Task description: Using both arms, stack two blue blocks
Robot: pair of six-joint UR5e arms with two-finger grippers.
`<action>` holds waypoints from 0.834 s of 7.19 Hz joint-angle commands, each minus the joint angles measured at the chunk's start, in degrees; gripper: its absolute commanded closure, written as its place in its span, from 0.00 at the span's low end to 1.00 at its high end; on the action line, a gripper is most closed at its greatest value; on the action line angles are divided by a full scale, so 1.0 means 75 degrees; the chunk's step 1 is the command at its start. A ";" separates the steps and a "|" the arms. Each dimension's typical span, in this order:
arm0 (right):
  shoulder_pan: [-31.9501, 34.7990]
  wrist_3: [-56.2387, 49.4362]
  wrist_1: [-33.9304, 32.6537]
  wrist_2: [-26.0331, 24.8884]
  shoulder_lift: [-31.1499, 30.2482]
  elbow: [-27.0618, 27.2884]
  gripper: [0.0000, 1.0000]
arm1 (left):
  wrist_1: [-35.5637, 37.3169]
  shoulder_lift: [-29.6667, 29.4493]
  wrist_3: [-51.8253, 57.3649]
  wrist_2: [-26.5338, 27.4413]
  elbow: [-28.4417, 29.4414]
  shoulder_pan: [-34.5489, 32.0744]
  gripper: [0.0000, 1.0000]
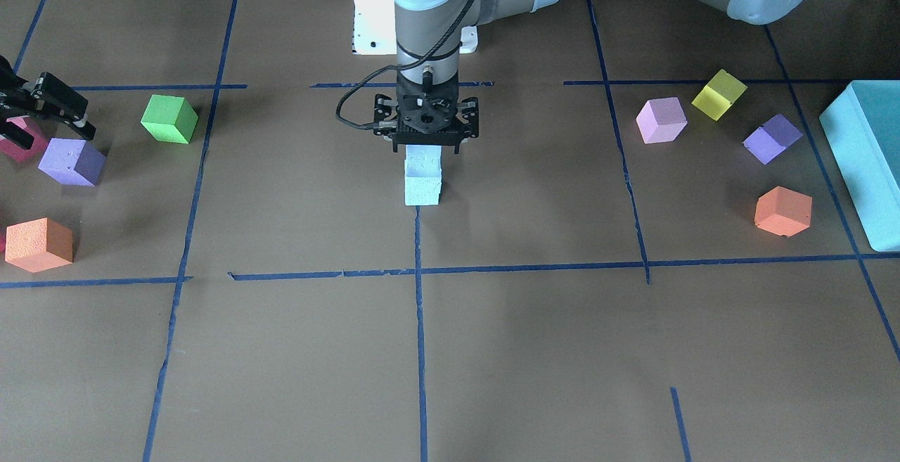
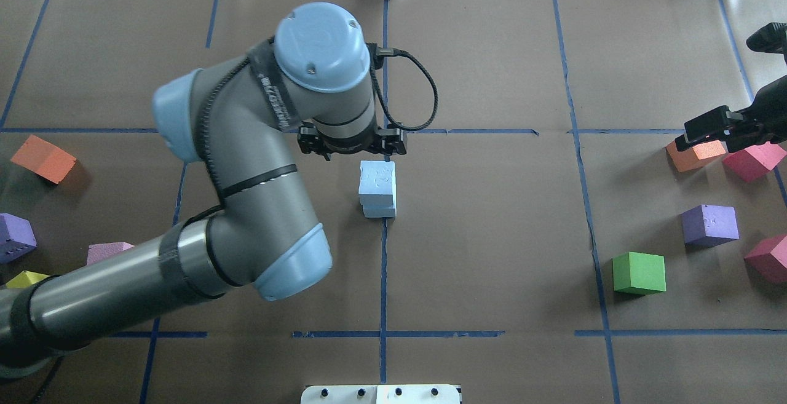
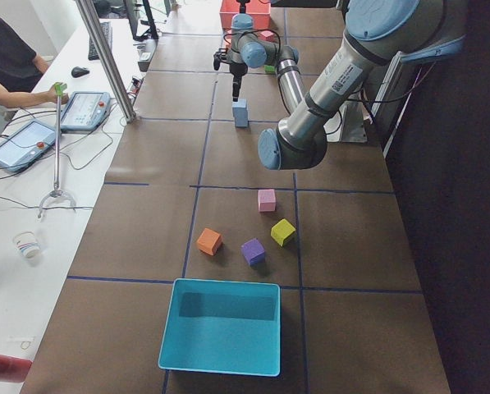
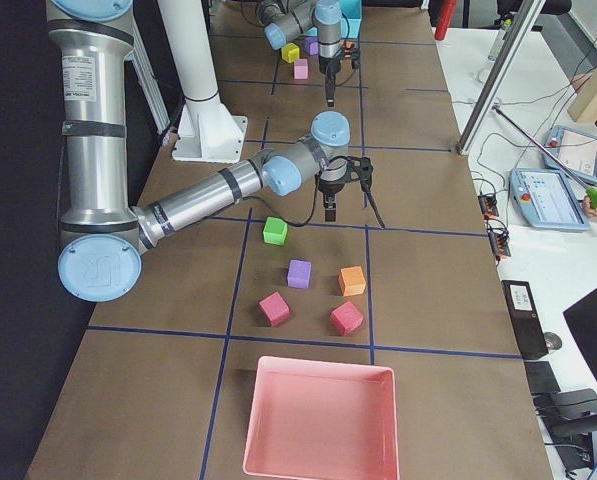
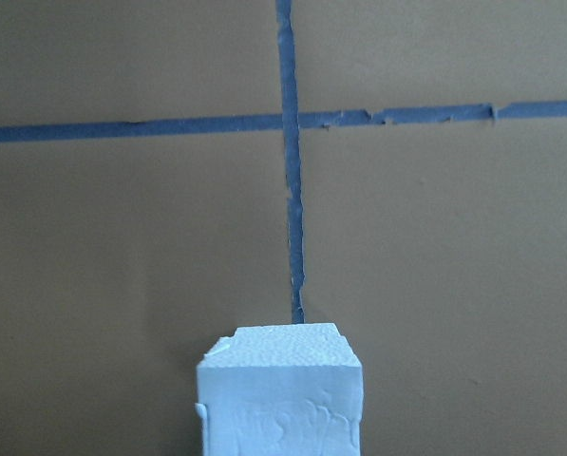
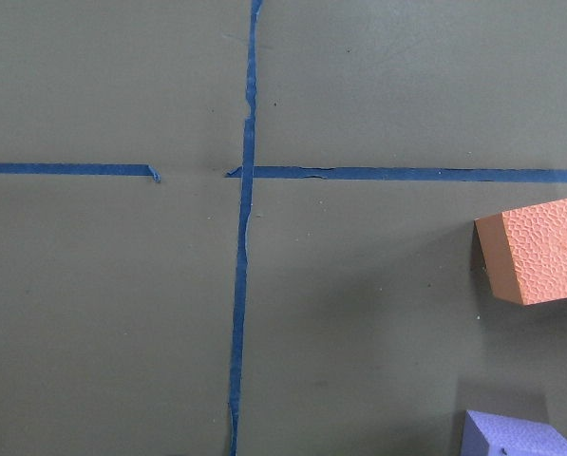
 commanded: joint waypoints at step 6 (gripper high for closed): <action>0.1647 -0.2099 -0.0097 0.0443 -0.0428 -0.0460 0.00 | 0.0199 0.4719 0.6839 -0.3279 -0.2201 -0.4425 0.00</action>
